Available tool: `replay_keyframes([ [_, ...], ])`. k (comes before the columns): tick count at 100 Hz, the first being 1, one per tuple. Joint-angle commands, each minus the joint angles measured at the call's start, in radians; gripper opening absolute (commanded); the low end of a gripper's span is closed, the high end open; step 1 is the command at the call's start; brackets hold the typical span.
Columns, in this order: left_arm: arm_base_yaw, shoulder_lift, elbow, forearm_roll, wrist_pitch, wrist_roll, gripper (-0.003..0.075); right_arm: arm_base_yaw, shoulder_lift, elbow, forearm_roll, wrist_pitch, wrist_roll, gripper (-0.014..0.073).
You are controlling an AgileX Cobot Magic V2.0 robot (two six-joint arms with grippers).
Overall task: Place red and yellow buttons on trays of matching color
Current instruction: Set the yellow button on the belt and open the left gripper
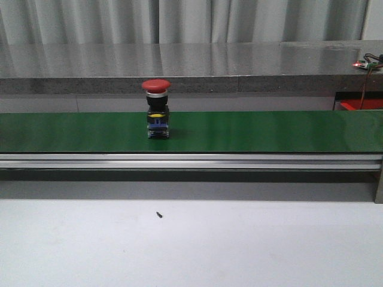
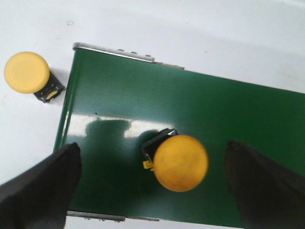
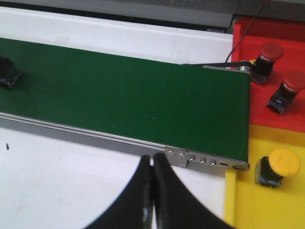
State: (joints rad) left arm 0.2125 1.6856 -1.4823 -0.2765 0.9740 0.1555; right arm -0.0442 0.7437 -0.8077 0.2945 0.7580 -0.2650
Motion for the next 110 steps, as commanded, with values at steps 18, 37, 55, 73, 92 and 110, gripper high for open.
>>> replay_keyframes([
  [18,-0.059,-0.167,-0.023,-0.071,0.009,0.042,0.0531,-0.001,-0.005,-0.027,0.019,-0.057,-0.008,-0.0066],
  [37,-0.154,-0.249,0.02,-0.071,0.001,0.042,0.0107,-0.001,-0.005,-0.027,0.019,-0.057,-0.008,-0.0066],
  [55,-0.25,-0.322,0.08,-0.071,-0.042,0.035,-0.002,-0.001,-0.005,-0.027,0.019,-0.057,-0.008,-0.0066],
  [73,-0.309,-0.42,0.213,-0.071,-0.137,0.008,-0.002,-0.001,-0.005,-0.027,0.019,-0.057,-0.008,-0.0066],
  [92,-0.313,-0.566,0.394,-0.071,-0.196,0.008,-0.002,-0.001,-0.005,-0.027,0.019,-0.057,-0.008,-0.0066],
  [110,-0.313,-0.734,0.57,-0.071,-0.262,0.008,-0.002,-0.001,-0.005,-0.027,0.019,-0.057,-0.008,-0.0066],
])
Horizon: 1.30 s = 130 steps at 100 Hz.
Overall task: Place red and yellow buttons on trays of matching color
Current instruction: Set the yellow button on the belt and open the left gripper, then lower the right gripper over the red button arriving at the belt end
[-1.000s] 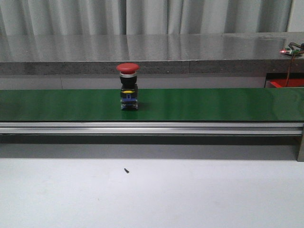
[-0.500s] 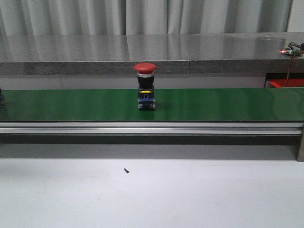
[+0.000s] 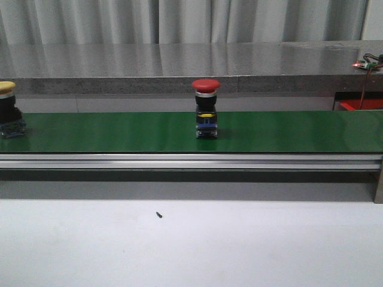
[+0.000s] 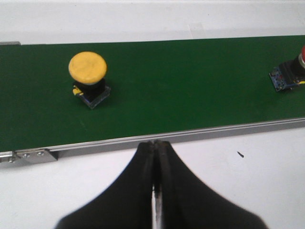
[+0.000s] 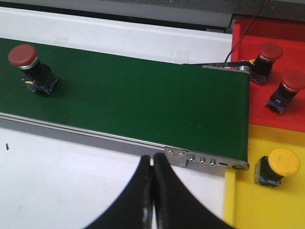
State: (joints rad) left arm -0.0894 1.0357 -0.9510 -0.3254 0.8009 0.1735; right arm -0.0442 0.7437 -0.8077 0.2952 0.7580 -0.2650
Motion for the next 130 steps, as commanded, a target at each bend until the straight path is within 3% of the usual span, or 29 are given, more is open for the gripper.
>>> replay_keyframes([
  [1,-0.011,-0.095,0.044,-0.022,-0.089,-0.01,-0.002,-0.001,-0.005,-0.027,0.018,-0.057,-0.008,-0.0066],
  [31,-0.011,-0.171,0.099,-0.022,-0.058,-0.01,-0.002,-0.001,-0.005,-0.027,0.018,-0.057,-0.008,-0.0066],
  [130,-0.011,-0.031,0.099,-0.022,-0.06,-0.01,-0.002,-0.001,-0.005,-0.027,0.019,-0.058,-0.008,-0.0066],
])
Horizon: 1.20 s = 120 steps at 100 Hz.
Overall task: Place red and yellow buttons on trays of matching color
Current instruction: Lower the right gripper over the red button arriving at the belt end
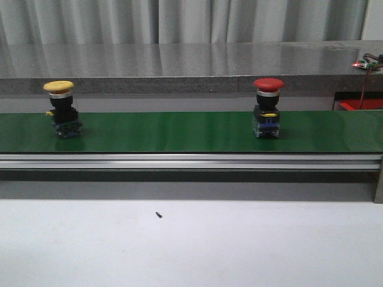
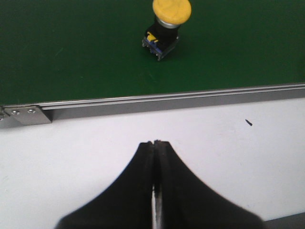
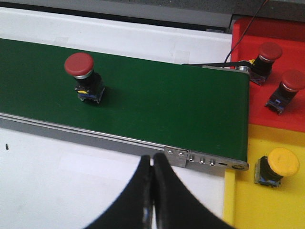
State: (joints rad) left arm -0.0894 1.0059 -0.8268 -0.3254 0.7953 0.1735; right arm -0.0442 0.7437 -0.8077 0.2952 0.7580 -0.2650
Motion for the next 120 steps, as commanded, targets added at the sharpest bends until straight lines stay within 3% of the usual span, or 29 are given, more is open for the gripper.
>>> replay_keyframes([
  [1,-0.011,0.001,-0.025,-0.022,-0.054,-0.01,-0.002,-0.001,-0.005,-0.027,0.019,-0.057,-0.008,-0.0066],
  [47,-0.011,0.01,-0.025,-0.028,-0.053,-0.01,-0.002,-0.001,0.147,-0.092,0.019,0.048,0.018,-0.0043],
  [56,-0.011,0.01,-0.025,-0.028,-0.053,-0.008,-0.002,-0.001,0.201,-0.138,0.019,0.058,0.016,0.0091],
  [71,-0.011,0.01,-0.025,-0.028,-0.058,-0.008,-0.002,-0.001,0.299,-0.235,0.019,0.091,0.016,0.0535],
  [78,-0.011,0.01,-0.025,-0.028,-0.074,-0.008,-0.002,-0.001,0.35,-0.287,0.019,0.138,0.016,0.0652],
  [120,-0.011,0.01,-0.025,-0.028,-0.056,-0.008,-0.002,0.056,0.646,-0.565,0.019,0.315,0.02,0.0643],
])
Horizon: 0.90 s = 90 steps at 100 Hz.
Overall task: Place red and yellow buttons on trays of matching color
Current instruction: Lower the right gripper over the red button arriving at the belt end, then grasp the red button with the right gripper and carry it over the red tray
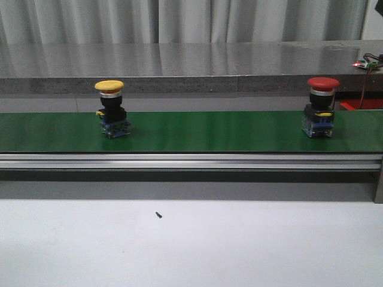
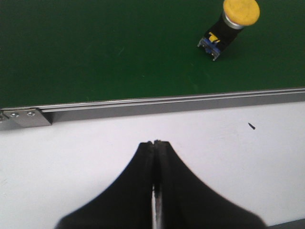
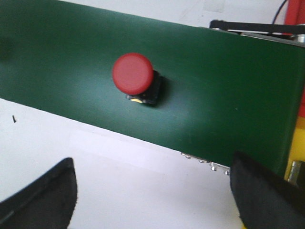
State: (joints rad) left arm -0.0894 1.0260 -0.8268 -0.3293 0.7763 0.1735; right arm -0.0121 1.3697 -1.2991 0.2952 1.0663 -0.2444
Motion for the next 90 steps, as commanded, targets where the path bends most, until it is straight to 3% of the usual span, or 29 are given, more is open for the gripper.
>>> replay_keyframes([
  [1,-0.011,-0.01,-0.025,-0.024,-0.034,-0.008,-0.002,0.029,0.03,-0.077,0.019,0.011,-0.001,0.0643],
  [62,-0.011,-0.01,-0.025,-0.024,-0.034,-0.008,-0.002,0.063,0.317,-0.232,-0.075,0.005,0.048,0.0641],
  [72,-0.011,-0.01,-0.025,-0.024,-0.034,-0.008,-0.002,0.063,0.343,-0.238,-0.085,0.009,0.048,0.0572],
  [90,-0.011,-0.014,-0.025,-0.024,-0.034,-0.008,-0.002,0.062,0.362,-0.238,-0.091,0.002,0.048,0.0349],
])
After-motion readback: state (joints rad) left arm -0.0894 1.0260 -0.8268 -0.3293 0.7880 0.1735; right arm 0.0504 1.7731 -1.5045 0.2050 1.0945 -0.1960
